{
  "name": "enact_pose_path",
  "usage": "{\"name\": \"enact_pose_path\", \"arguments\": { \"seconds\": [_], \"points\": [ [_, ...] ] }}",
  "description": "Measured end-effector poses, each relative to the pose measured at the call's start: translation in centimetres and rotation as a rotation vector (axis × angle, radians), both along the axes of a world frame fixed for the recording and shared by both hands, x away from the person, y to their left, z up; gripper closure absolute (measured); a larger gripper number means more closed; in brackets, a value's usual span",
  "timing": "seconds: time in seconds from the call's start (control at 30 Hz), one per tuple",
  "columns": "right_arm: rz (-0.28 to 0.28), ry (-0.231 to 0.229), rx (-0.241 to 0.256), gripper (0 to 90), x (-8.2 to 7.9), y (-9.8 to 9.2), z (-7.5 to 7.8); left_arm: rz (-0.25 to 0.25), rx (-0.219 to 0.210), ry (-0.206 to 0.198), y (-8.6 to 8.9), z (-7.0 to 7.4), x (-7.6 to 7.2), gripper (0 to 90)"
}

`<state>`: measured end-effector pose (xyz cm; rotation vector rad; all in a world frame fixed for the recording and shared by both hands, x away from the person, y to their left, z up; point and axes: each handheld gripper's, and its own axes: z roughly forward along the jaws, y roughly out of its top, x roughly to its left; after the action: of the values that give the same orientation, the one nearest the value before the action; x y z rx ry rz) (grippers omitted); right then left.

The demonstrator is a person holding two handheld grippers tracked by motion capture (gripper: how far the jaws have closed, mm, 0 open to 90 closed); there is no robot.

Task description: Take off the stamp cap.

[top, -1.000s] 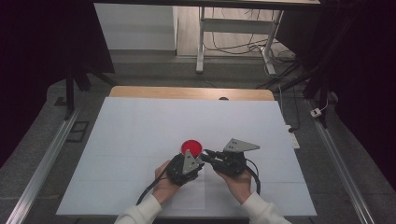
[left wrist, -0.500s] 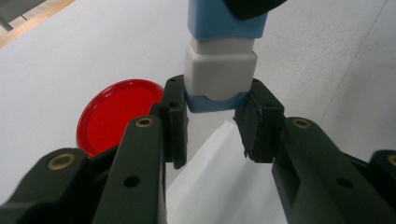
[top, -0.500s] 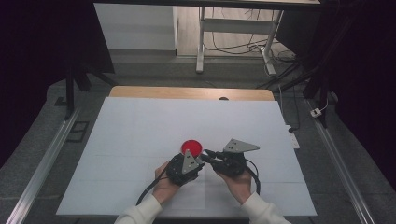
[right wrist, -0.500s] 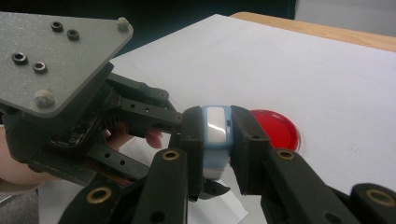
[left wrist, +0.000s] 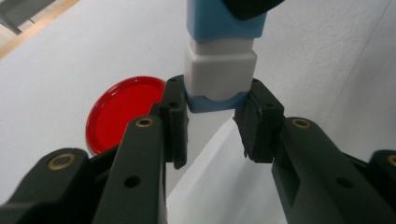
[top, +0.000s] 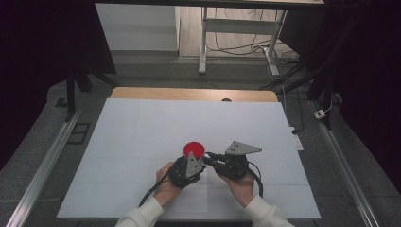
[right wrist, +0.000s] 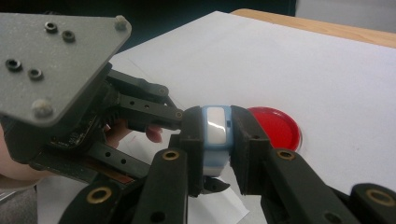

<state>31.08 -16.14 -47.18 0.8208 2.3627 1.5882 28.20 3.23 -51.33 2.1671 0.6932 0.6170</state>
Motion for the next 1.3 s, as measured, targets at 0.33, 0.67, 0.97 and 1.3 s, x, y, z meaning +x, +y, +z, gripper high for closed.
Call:
{"name": "enact_pose_path", "arguments": {
  "seconds": [0.33,0.67,0.97,1.3],
  "points": [
    [-0.001,-0.001,0.000,75.4,-0.07,-0.08,0.11,0.002,-0.046,0.039,0.16,0.05,0.10,64.7],
    [0.006,0.003,-0.018,75.4,-0.04,0.04,0.06,0.000,0.024,-0.007,-0.09,-0.07,-0.12,64.9],
    [0.001,-0.001,-0.013,75.4,-0.07,0.04,0.13,-0.008,-0.030,0.030,0.28,0.02,0.16,64.7],
    [-0.026,-0.043,0.001,75.5,-0.18,-0.70,1.00,0.019,0.006,0.039,0.60,-0.51,0.39,65.0]
  ]
}}
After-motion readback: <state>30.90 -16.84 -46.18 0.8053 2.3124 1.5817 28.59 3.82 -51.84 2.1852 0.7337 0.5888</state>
